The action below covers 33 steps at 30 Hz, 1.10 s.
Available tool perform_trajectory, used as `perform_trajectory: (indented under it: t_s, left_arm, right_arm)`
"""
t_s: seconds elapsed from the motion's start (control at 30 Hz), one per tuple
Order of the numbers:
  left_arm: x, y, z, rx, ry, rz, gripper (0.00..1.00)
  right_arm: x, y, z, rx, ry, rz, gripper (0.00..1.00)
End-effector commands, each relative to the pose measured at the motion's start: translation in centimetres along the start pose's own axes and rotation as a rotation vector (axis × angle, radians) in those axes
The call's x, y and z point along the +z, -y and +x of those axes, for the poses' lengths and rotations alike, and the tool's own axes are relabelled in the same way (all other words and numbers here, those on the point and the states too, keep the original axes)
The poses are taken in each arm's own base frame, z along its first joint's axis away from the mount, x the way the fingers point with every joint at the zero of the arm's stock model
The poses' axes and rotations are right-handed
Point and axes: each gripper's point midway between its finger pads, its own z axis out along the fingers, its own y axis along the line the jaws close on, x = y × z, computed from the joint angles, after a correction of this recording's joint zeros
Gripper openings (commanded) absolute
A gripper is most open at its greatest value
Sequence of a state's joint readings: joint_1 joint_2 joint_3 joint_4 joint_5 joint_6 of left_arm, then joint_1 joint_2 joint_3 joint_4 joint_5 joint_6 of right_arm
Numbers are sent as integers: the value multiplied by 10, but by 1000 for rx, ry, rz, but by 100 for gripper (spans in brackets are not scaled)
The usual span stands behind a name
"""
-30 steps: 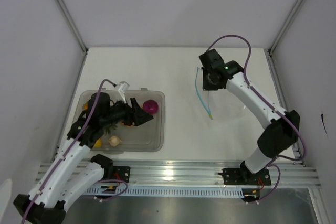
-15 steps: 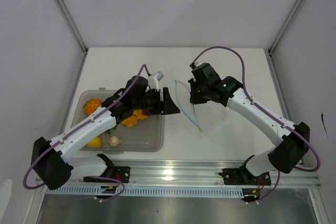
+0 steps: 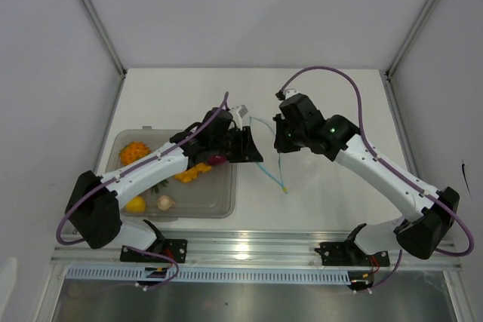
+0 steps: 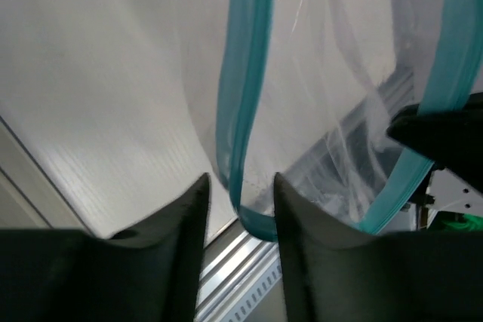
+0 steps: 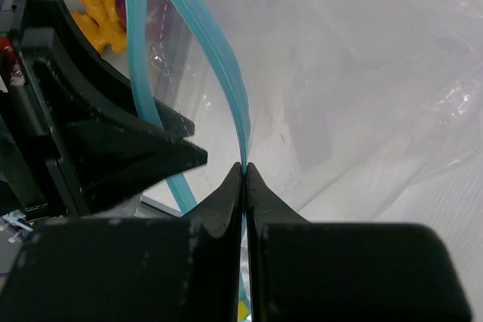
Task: Place the food in the zip-top bag and seal the zipper
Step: Open the zipper of the food storage bag.
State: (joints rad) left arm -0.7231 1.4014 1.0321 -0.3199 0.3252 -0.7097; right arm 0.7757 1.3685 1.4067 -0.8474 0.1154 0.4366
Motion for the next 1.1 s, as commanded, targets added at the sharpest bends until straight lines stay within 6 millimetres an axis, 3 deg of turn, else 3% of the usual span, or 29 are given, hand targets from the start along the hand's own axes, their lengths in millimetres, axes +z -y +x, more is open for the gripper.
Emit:
perform_trajectory:
  t_s: [0.0, 0.03, 0.07, 0.13, 0.2, 0.23, 0.3, 0.37, 0.43, 0.53, 0.6, 0.63, 0.7, 0.83, 1.07]
  left_arm:
    - [-3, 26, -27, 43, 67, 52, 32]
    - [-2, 25, -27, 46, 65, 52, 25]
    - [-3, 28, -28, 48, 67, 61, 11]
    - [-4, 30, -29, 48, 67, 66, 1]
    - [-5, 32, -27, 44, 64, 75, 1]
    - [-9, 35, -28, 46, 72, 85, 1]
    - [-13, 40, -28, 47, 78, 95, 1]
    - [-19, 46, -28, 50, 87, 109, 1]
    - [-24, 50, -30, 54, 104, 118, 1]
    - [-27, 53, -30, 54, 111, 120, 1]
    - [-28, 54, -30, 52, 109, 125, 1]
    - [-28, 55, -30, 52, 108, 128, 1]
    - [-29, 54, -29, 54, 108, 125, 1]
    - [-26, 34, -23, 59, 105, 54, 1]
    - [-21, -6, -17, 61, 104, -65, 1]
  right_arm:
    - [-10, -3, -6, 1, 27, 4, 0]
    - [-9, -3, -4, -1, 23, 11, 0]
    - [-6, -2, -3, -7, 20, 23, 0]
    - [-4, 0, -1, -13, 14, 43, 2]
    - [1, 3, 3, -24, 3, 73, 8]
    - [3, 5, 3, -24, 1, 87, 19]
    - [11, 9, 7, -34, -18, 131, 26]
    - [13, 10, 7, -43, -20, 166, 46]
    - [20, 12, 10, -58, -37, 216, 55]
    - [25, 15, 11, -65, -44, 269, 58]
    - [26, 17, 14, -76, -54, 298, 55]
    - [28, 20, 15, -82, -57, 325, 31]
    - [26, 24, 19, -81, -70, 352, 0]
    - [11, 37, 16, -75, -37, 416, 0]
    - [-35, 73, 0, -53, 23, 511, 0]
